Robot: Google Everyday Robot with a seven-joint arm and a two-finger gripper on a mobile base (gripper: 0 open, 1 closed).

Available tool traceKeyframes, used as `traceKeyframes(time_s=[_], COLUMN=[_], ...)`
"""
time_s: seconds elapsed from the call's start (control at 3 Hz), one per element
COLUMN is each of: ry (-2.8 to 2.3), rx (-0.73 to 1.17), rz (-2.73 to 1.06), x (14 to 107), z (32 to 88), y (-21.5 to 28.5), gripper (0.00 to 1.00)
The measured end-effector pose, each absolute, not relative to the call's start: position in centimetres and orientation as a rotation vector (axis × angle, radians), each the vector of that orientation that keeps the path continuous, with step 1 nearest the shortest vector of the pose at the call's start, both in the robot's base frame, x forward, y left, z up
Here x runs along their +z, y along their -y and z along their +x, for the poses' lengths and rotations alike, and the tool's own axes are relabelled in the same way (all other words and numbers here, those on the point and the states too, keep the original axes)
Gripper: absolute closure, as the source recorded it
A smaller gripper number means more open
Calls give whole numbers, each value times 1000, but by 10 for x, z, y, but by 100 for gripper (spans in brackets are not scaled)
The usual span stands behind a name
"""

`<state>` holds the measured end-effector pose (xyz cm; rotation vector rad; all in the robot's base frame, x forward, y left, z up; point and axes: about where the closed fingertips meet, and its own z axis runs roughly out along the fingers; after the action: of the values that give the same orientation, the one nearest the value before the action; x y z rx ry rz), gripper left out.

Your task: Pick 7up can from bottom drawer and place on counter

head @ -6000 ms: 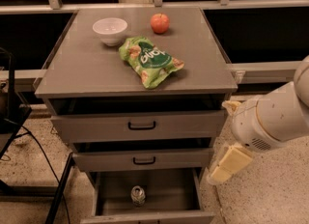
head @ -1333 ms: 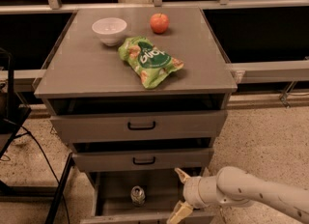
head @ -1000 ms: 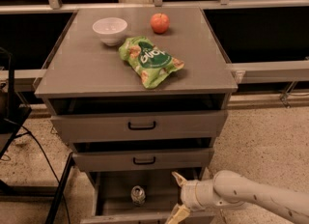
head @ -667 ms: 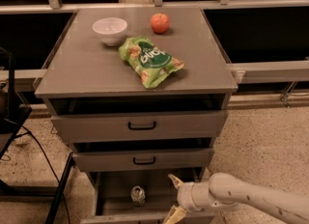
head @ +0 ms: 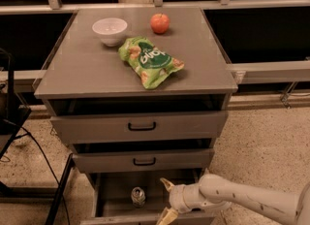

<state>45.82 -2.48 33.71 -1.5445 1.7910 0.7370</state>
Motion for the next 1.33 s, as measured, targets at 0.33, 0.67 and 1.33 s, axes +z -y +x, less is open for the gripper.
traceKeyframes(time_s=[0.33,0.67,1.33], ry=[-1791,-1790,-1769], rx=[737,738,730], rz=[-1545,-1542,-1521], x=[337,335,322], z=[458,459,470], y=[25,24,15], gripper=[0,26,24])
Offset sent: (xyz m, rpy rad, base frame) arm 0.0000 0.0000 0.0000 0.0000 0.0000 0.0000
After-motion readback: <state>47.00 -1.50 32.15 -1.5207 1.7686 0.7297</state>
